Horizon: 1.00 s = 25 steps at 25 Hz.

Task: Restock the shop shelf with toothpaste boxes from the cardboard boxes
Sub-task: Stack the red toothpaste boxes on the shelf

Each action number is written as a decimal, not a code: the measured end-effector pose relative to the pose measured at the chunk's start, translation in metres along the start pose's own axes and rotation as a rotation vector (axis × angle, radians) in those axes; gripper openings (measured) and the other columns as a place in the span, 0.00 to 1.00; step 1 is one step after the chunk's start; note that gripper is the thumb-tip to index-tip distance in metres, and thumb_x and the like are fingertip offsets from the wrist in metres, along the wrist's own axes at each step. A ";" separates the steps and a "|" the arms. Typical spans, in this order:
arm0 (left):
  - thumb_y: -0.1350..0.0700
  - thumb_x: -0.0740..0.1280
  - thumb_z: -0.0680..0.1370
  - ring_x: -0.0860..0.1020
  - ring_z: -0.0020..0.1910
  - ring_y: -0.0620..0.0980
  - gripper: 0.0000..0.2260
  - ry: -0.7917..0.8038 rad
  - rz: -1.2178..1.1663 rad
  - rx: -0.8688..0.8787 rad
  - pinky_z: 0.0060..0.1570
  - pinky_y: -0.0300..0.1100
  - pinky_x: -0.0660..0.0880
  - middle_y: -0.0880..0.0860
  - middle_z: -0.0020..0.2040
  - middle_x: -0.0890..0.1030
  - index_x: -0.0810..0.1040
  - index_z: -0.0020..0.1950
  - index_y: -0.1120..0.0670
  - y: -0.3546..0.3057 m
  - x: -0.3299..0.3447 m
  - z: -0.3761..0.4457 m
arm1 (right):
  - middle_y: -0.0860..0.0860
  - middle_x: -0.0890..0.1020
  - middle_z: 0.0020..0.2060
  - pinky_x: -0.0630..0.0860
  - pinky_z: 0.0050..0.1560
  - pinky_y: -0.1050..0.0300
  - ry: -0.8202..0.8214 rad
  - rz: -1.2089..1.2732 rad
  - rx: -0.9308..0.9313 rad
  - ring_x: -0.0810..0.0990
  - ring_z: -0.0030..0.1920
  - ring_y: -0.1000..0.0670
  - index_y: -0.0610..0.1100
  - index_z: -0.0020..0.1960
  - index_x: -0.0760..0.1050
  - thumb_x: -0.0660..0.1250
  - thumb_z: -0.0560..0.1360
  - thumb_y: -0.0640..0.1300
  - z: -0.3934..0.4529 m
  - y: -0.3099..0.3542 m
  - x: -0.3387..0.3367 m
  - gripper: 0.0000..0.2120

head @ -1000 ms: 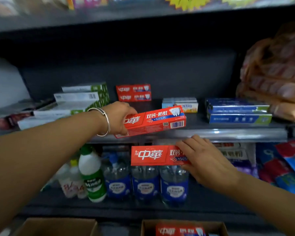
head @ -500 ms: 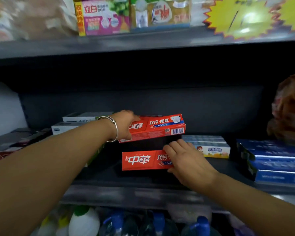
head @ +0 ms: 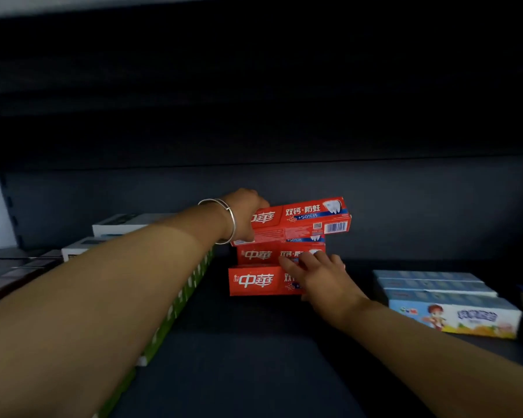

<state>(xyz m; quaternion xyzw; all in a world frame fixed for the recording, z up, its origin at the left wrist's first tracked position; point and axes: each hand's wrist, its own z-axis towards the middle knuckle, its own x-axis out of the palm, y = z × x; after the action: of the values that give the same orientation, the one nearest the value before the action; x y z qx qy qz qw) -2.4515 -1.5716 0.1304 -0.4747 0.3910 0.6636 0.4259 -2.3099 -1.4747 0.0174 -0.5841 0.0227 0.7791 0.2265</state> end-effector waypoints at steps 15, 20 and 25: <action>0.57 0.74 0.69 0.76 0.54 0.52 0.22 -0.030 -0.036 0.022 0.49 0.41 0.73 0.51 0.53 0.73 0.74 0.62 0.53 0.032 0.030 0.040 | 0.49 0.60 0.74 0.54 0.74 0.45 -0.014 0.066 0.106 0.53 0.74 0.44 0.52 0.76 0.51 0.60 0.79 0.47 0.058 0.006 0.027 0.30; 0.57 0.74 0.69 0.76 0.54 0.52 0.22 -0.038 -0.022 0.031 0.50 0.42 0.74 0.53 0.56 0.75 0.75 0.62 0.53 0.033 0.034 0.042 | 0.47 0.61 0.72 0.55 0.73 0.46 -0.030 0.039 0.157 0.55 0.73 0.44 0.49 0.75 0.56 0.59 0.80 0.48 0.065 0.011 0.026 0.26; 0.57 0.74 0.69 0.76 0.55 0.53 0.23 -0.031 -0.036 0.021 0.52 0.43 0.75 0.53 0.57 0.75 0.74 0.63 0.53 0.035 0.036 0.043 | 0.47 0.63 0.72 0.56 0.72 0.43 -0.017 -0.024 0.174 0.57 0.73 0.43 0.47 0.75 0.56 0.59 0.79 0.48 0.069 0.011 0.028 0.26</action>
<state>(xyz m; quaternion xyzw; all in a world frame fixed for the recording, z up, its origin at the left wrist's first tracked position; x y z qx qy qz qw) -2.5035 -1.5365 0.1103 -0.4668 0.3826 0.6591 0.4486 -2.3824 -1.4548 0.0113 -0.5559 0.0812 0.7764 0.2858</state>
